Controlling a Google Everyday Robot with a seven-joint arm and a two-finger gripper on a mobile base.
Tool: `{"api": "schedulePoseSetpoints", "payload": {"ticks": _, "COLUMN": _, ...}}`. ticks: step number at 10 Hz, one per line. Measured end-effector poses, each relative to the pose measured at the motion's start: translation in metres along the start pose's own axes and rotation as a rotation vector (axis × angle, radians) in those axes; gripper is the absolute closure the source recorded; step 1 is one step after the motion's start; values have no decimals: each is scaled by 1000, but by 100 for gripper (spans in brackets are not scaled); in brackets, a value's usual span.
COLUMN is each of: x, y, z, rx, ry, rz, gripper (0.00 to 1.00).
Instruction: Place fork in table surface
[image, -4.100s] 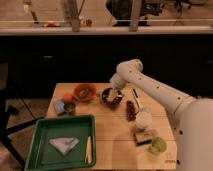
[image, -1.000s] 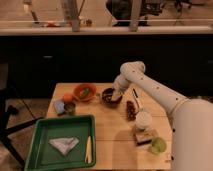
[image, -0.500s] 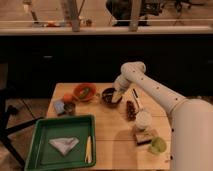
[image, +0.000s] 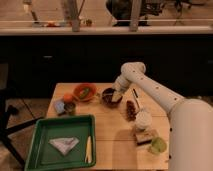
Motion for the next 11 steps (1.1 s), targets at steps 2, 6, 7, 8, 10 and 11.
{"api": "schedulePoseSetpoints", "payload": {"ticks": 2, "x": 0, "y": 0, "z": 2, "rx": -5, "ry": -1, "rz": 0, "gripper": 50}}
{"api": "schedulePoseSetpoints", "payload": {"ticks": 6, "x": 2, "y": 0, "z": 5, "rx": -15, "ry": -3, "rz": 3, "gripper": 50}}
{"api": "schedulePoseSetpoints", "payload": {"ticks": 7, "x": 2, "y": -1, "z": 7, "rx": -18, "ry": -4, "rz": 4, "gripper": 50}}
{"api": "schedulePoseSetpoints", "payload": {"ticks": 8, "x": 3, "y": -1, "z": 9, "rx": -22, "ry": -4, "rz": 4, "gripper": 50}}
{"api": "schedulePoseSetpoints", "payload": {"ticks": 10, "x": 3, "y": -2, "z": 12, "rx": -29, "ry": -4, "rz": 3, "gripper": 44}}
{"api": "schedulePoseSetpoints", "payload": {"ticks": 11, "x": 2, "y": -3, "z": 13, "rx": -31, "ry": -3, "rz": 1, "gripper": 42}}
